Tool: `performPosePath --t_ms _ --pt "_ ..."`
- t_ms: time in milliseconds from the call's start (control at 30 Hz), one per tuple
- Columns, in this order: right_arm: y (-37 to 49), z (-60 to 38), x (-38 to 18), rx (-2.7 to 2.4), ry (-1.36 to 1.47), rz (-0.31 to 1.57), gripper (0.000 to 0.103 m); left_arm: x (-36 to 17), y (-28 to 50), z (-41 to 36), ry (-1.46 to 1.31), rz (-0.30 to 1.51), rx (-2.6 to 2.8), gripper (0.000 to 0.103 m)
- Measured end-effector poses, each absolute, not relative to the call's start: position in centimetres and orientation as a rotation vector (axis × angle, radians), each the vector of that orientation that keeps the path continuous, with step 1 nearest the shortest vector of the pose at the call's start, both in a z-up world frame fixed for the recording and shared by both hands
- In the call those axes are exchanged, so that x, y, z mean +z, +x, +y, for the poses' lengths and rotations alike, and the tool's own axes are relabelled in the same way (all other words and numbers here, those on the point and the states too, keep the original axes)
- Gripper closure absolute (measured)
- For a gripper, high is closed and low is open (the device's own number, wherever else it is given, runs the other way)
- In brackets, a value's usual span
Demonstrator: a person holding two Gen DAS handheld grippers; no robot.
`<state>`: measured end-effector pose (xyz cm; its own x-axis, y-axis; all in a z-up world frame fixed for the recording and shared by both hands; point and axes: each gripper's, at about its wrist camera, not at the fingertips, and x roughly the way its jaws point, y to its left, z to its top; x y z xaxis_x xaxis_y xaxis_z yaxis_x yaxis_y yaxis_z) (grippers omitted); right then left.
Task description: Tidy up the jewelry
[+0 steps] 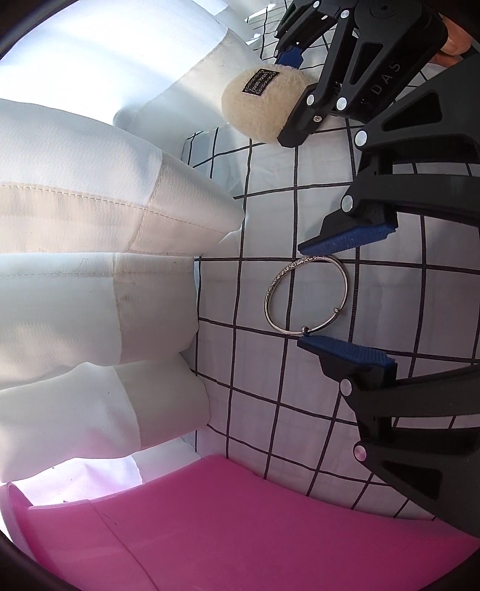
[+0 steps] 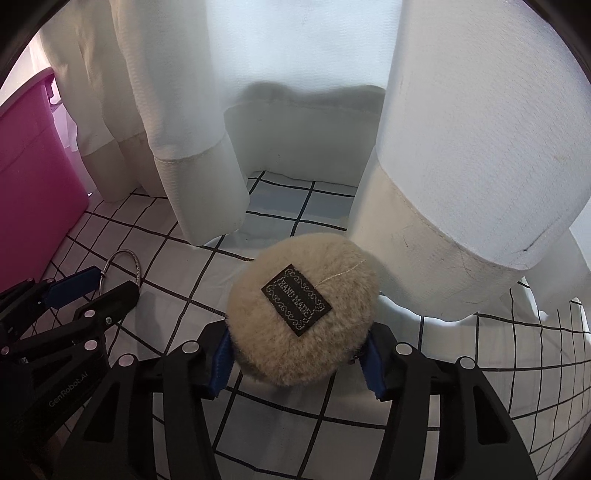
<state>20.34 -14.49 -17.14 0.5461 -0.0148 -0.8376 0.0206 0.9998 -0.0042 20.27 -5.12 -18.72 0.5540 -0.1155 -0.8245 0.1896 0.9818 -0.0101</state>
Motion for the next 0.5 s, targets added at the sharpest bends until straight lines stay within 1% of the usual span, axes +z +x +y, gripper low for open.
performPosePath --t_ms 300,333,367,500 --pt "17.4 -14.6 -16.5 -0.022 0.027 0.976 0.049 -19.7 18.0 -4.3 0.096 0.976 -0.179 0.06" --pt "17.1 -14.7 -16.4 -0.021 0.027 0.972 0.049 -19.7 17.4 -4.2 0.106 0.972 -0.164 0.099" --pt "16.7 -14.6 -16.3 -0.02 0.027 0.97 0.049 -19.7 17.2 -4.1 0.102 0.98 -0.173 0.099" --pt "15.3 -14.4 -16.2 -0.014 0.028 0.972 0.049 -19.7 16.2 -3.4 0.082 0.991 -0.171 0.101"
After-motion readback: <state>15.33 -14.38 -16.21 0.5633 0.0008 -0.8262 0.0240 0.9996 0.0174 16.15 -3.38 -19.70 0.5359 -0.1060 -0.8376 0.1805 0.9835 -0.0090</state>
